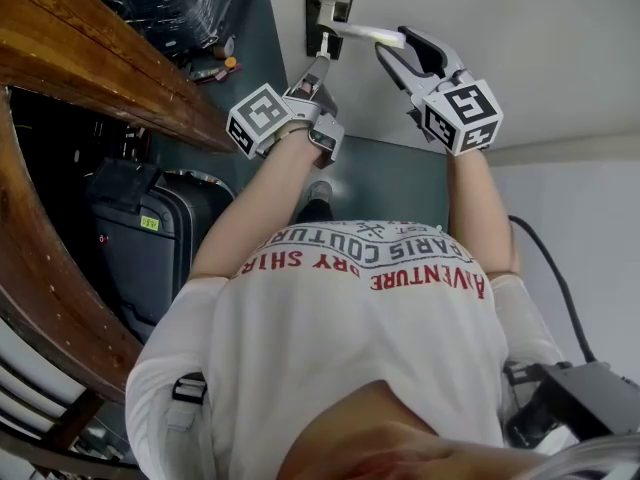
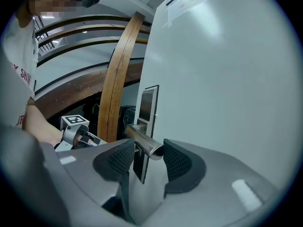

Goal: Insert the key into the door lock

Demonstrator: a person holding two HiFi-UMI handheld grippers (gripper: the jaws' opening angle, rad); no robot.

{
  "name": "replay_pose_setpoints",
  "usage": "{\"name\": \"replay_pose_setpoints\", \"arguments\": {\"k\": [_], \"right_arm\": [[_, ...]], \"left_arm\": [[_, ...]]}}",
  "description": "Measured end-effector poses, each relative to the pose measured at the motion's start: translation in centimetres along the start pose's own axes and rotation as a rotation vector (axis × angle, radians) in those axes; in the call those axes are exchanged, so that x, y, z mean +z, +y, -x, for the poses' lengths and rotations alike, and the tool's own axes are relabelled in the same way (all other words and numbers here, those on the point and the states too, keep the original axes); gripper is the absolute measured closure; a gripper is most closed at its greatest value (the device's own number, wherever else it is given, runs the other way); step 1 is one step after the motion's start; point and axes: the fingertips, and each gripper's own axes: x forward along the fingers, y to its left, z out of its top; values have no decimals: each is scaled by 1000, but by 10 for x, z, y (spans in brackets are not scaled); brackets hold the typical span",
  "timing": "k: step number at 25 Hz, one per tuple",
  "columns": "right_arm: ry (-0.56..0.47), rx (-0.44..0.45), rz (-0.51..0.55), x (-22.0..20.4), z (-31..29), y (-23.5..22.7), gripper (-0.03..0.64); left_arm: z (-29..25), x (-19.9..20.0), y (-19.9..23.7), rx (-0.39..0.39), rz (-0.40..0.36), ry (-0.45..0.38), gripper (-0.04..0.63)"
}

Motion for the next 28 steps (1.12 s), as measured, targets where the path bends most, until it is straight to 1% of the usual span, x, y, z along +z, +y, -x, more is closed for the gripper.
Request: {"name": "replay_pose_setpoints", "arguments": {"k": [6, 11, 13, 20, 24, 28], "right_arm": [[-8, -4, -6, 1, 0, 1, 433], [-14, -2, -8, 1, 2, 1, 434], [-13, 5, -7, 2, 2, 2, 436], [-5, 4, 5, 2, 2, 4, 440], [-7, 3, 8, 3, 2, 3, 442], [-6, 5, 14, 3, 3, 3, 443]], "left_arm": [[-3, 3, 0, -18, 51, -25, 572], [-8, 6, 0, -41, 126, -50, 572], [-12, 8, 0, -42, 145, -60, 572], [-21, 15, 1, -57, 138, -64, 572], [-24, 16, 0, -73, 145, -71, 572], [-29, 19, 0, -72, 159, -79, 572]]}}
